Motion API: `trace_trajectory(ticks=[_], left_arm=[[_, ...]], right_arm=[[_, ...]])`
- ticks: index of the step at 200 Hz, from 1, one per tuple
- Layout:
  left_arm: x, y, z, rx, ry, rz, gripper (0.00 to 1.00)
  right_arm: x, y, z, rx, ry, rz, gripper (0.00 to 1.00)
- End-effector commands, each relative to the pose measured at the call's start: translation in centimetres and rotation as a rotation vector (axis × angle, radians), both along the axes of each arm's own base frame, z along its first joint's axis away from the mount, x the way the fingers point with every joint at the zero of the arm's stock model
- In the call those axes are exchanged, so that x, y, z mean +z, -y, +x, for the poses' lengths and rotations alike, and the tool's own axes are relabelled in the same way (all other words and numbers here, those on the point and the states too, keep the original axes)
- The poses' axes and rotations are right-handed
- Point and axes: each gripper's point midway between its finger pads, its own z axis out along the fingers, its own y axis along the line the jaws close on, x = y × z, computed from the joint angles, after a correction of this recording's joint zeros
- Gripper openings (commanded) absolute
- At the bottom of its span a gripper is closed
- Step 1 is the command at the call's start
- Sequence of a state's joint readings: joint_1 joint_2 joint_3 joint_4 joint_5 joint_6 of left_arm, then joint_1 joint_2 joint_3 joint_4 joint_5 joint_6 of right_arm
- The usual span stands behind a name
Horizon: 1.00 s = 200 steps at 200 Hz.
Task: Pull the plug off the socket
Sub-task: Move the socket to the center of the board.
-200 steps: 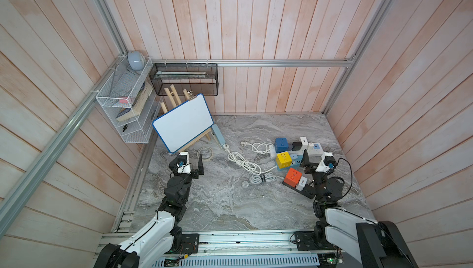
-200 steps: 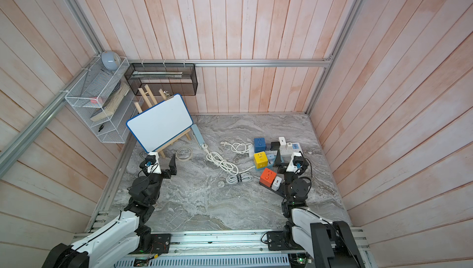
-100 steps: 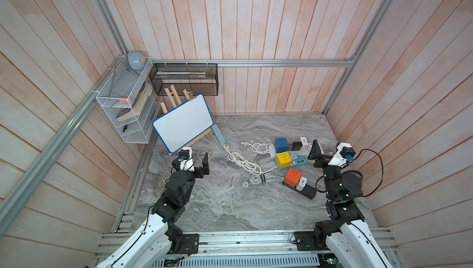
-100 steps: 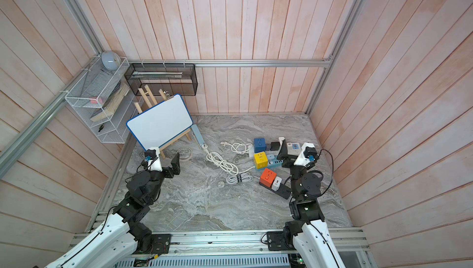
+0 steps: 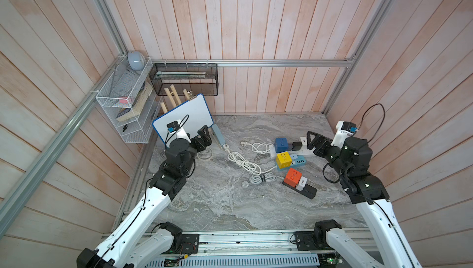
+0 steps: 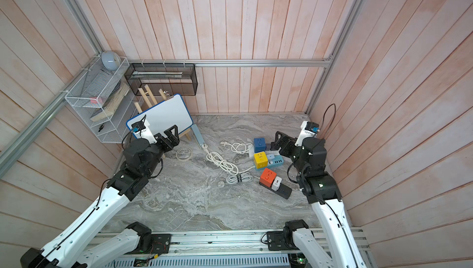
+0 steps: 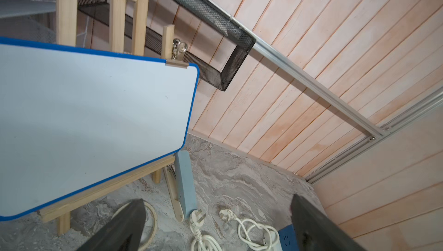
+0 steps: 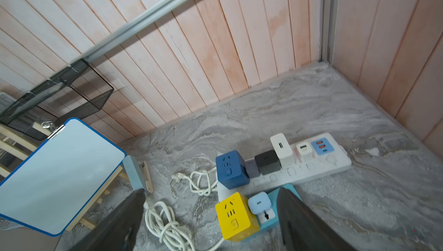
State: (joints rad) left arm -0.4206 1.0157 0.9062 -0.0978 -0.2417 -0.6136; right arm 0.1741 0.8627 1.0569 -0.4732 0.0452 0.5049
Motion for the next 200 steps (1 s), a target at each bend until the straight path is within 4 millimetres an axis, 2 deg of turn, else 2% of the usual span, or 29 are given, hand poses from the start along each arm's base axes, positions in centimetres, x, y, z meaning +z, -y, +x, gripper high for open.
trace_trajectory(ticks=[1, 14, 43, 63, 98, 118, 141, 155, 177, 200], left_arm=[[-3.7, 4.8, 0.0, -0.197, -0.226, -0.048, 1.0], [-4.9, 7.1, -0.1, -0.263, -0.276, 0.027, 1.0], [-6.6, 13.4, -1.4, -0.441, -0.315, 0.145, 1.0], [-8.2, 17.4, -2.6, -0.555, -0.329, 0.218, 0.95], [-11.8, 22.5, -4.4, -0.73, -0.366, 0.314, 0.88], [-13.9, 24.7, -5.4, -0.828, -0.383, 0.357, 0.82], [-16.3, 26.5, -6.4, -0.941, -0.406, 0.392, 0.73], [-17.3, 27.5, -7.0, -0.986, -0.403, 0.429, 0.72], [-18.7, 28.7, -7.7, -1.038, -0.389, 0.497, 0.72], [-19.6, 29.5, -8.1, -1.065, -0.385, 0.533, 0.7]], right_arm=[[-3.1, 1.6, -0.6, -0.079, -0.224, -0.062, 0.86], [-3.8, 1.9, -0.6, -0.096, -0.291, -0.087, 0.82], [-7.0, 2.0, -1.2, -0.115, -0.445, -0.084, 0.78], [-9.3, 2.2, -2.4, -0.146, -0.509, -0.052, 0.74], [-12.8, 3.0, -3.8, -0.219, -0.616, -0.018, 0.72], [-14.4, 4.0, -3.8, -0.267, -0.656, 0.075, 0.72], [-15.4, 6.3, -4.0, -0.357, -0.674, 0.192, 0.72], [-15.8, 7.4, -4.2, -0.42, -0.686, 0.232, 0.72], [-17.1, 7.9, -4.7, -0.512, -0.735, 0.325, 0.74], [-20.2, 7.8, -6.3, -0.65, -0.834, 0.502, 0.77]])
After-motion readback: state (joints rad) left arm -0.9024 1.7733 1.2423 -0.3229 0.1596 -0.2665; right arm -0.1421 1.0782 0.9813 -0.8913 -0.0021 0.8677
